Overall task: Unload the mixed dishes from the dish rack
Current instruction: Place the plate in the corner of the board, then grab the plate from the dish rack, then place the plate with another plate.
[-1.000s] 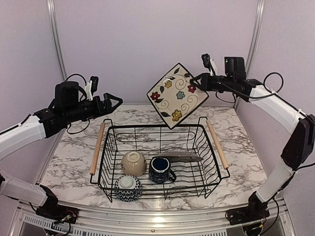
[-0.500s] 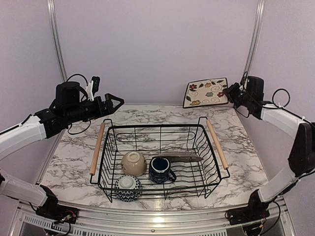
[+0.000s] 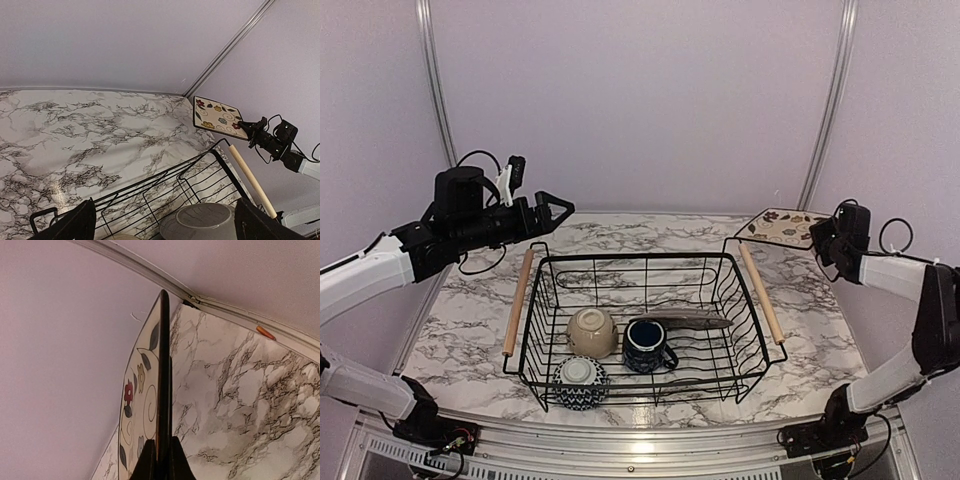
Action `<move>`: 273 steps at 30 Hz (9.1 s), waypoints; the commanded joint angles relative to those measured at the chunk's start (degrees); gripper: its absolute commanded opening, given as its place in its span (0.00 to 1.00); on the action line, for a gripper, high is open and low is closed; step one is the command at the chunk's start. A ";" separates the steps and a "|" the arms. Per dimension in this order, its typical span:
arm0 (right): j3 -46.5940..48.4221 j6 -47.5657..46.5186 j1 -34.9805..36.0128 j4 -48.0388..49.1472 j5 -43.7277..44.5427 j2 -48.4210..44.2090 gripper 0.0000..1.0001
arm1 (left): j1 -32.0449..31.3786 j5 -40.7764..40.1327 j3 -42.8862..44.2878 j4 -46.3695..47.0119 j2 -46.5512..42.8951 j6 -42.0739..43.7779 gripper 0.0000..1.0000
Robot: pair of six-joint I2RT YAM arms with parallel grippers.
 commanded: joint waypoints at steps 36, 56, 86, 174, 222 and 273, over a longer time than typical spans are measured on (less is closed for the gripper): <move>8.97 0.62 -5.13 23.82 -8.41 30.73 0.25 | -2.34 -7.27 4.35 -6.09 -2.95 3.05 0.99; 6.79 -20.91 -8.14 -4.41 -0.73 15.43 0.90 | -2.52 -7.26 2.67 -5.25 -2.28 4.51 0.99; 25.83 -83.34 56.69 -46.24 -5.63 -2.55 0.85 | -2.52 -10.16 4.50 -7.81 -0.49 7.28 0.99; 19.29 -77.39 62.78 -21.65 12.75 -19.35 0.00 | -2.52 -14.80 6.05 -8.25 -3.09 7.69 0.99; -7.33 27.35 5.22 19.92 5.56 -6.40 0.00 | -2.52 -14.49 3.69 -8.30 -6.40 5.65 0.99; 0.41 20.82 0.56 25.60 -3.56 29.22 0.45 | -2.52 -13.32 3.15 -6.95 -5.69 4.95 0.99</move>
